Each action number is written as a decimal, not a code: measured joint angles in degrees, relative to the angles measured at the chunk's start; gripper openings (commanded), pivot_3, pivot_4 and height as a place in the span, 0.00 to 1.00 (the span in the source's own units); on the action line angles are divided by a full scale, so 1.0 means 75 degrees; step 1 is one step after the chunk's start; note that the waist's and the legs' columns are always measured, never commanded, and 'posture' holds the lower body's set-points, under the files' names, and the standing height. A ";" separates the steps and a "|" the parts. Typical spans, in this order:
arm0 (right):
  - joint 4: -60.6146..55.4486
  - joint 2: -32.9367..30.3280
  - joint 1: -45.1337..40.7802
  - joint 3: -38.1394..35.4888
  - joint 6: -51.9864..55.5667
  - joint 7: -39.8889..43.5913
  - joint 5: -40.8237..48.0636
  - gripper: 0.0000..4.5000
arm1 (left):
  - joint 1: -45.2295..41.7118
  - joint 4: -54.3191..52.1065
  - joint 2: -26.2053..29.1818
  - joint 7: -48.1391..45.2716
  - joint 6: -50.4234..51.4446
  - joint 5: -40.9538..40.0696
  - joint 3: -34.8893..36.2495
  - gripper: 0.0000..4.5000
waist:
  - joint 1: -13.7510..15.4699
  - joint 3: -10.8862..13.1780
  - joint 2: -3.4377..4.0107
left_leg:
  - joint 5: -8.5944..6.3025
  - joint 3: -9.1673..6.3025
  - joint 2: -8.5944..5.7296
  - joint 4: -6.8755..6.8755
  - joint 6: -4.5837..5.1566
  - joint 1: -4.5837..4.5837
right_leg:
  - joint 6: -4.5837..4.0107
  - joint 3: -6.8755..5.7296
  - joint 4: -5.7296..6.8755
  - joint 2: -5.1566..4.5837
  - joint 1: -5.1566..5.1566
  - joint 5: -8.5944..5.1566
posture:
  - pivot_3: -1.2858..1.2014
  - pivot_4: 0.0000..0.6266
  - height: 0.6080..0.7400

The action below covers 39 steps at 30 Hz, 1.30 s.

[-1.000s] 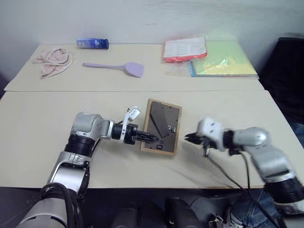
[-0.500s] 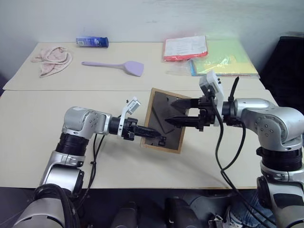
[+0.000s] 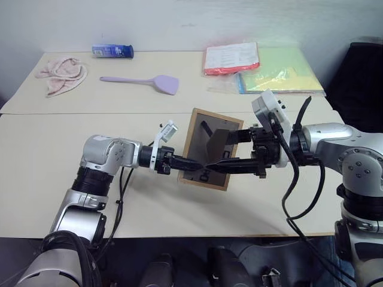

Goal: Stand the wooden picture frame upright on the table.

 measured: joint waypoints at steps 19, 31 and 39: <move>0.3880 -0.1479 0.1458 0.0968 -1.6487 -0.3770 -1.0841 1.00 | -0.0094 -0.0278 0.0778 -0.0656 0.0502 -0.0218 -0.0137 0.28 | -0.0089 0.0005 -0.0008 | 0.0007 0.0035 -0.0001 -0.0001 -0.0011 0.0023 | 0.0000 0.0026 0.0017 0.0026 -0.0004 0.0000 | 0.52 0.24 1.00; 0.6031 -0.0313 -0.0258 0.2529 -1.7294 -0.9665 -1.5628 0.43 | -0.0406 -0.0166 0.0766 -0.0868 0.0803 -0.0457 -0.0173 0.28 | -0.0238 0.0006 -0.0006 | 0.0021 0.0028 0.0000 -0.0007 -0.0032 0.0021 | -0.0008 0.0019 0.0044 0.0034 -0.0012 -0.0005 | 0.52 0.24 1.00; 0.6356 -0.0360 -0.0435 0.3076 -1.7267 -0.9848 -1.5527 0.28 | -0.0276 -0.0319 0.0941 -0.0699 0.0348 -0.0388 -0.0134 0.78 | -0.0260 0.0006 -0.0006 | 0.0022 0.0024 -0.0001 -0.0006 -0.0031 0.0023 | -0.0008 0.0020 0.0044 0.0033 -0.0004 -0.0005 | 0.52 0.24 1.00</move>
